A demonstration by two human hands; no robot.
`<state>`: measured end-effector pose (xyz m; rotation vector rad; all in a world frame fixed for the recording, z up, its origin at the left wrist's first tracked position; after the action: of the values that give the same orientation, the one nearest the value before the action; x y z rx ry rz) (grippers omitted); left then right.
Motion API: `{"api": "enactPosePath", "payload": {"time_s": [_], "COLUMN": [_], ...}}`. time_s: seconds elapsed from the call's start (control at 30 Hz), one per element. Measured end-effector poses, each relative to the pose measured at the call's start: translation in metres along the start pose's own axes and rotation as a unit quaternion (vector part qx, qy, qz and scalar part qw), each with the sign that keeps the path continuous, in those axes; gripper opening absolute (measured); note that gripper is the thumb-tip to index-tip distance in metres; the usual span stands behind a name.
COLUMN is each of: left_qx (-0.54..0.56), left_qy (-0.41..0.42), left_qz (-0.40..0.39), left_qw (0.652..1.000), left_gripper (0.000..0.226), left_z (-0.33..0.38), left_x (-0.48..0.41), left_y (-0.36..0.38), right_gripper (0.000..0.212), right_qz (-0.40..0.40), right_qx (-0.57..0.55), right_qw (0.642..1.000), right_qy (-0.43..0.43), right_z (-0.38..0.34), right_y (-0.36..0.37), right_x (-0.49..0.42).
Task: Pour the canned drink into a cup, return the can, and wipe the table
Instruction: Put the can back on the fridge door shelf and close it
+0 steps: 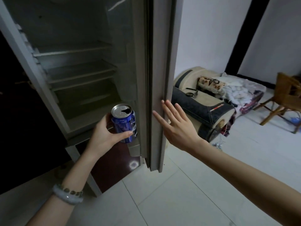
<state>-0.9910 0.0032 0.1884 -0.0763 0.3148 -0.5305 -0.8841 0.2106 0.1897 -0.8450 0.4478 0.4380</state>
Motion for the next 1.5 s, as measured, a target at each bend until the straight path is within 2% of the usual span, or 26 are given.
{"api": "enactPosePath", "payload": {"time_s": [0.23, 0.57, 0.7, 0.83, 1.07, 1.5], "left_qx": [0.038, 0.055, 0.062, 0.063, 0.065, 0.045], "left_qy": [0.013, 0.018, 0.024, 0.044, 0.042, 0.048], "left_qz": [-0.073, -0.161, -0.178, -0.191, -0.205, -0.139], "left_qw": [0.996, 0.985, 0.982, 0.979, 0.976, 0.988], "left_gripper": [0.07, 0.086, 0.08, 0.062, 0.062, 0.061], "left_z": [0.0, -0.014, -0.015, -0.015, -0.018, -0.027], "left_x": [-0.038, -0.103, -0.124, -0.138, -0.168, -0.222], "left_y": [0.044, 0.09, 0.107, 0.127, 0.169, 0.234], "right_gripper": [0.078, 0.077, 0.076, 0.076, 0.076, 0.089], "right_qz": [-0.1, -0.2, -0.235, -0.274, -0.291, -0.288], "right_qx": [0.001, 0.01, 0.011, -0.035, -0.121, -0.254], "right_qw": [0.987, 0.96, 0.945, 0.923, 0.893, 0.862], "right_qy": [0.123, 0.195, 0.229, 0.267, 0.322, 0.332], "right_z": [0.03, 0.06, 0.08, 0.1, 0.142, 0.225], "right_y": [0.016, 0.059, 0.074, 0.095, 0.138, 0.227], "right_x": [0.021, 0.035, 0.039, 0.039, 0.041, 0.031]}}
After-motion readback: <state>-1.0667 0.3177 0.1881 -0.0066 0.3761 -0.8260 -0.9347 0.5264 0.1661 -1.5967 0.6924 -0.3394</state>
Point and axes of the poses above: each hand's wrist, its own x-axis away from the middle knuckle, its own y-axis out of the palm, z = x × y, the point moved 4 cm from there along -x, towards the middle knuckle, and after that the axes turned 14 degrees about x, right-handed, at the moved point
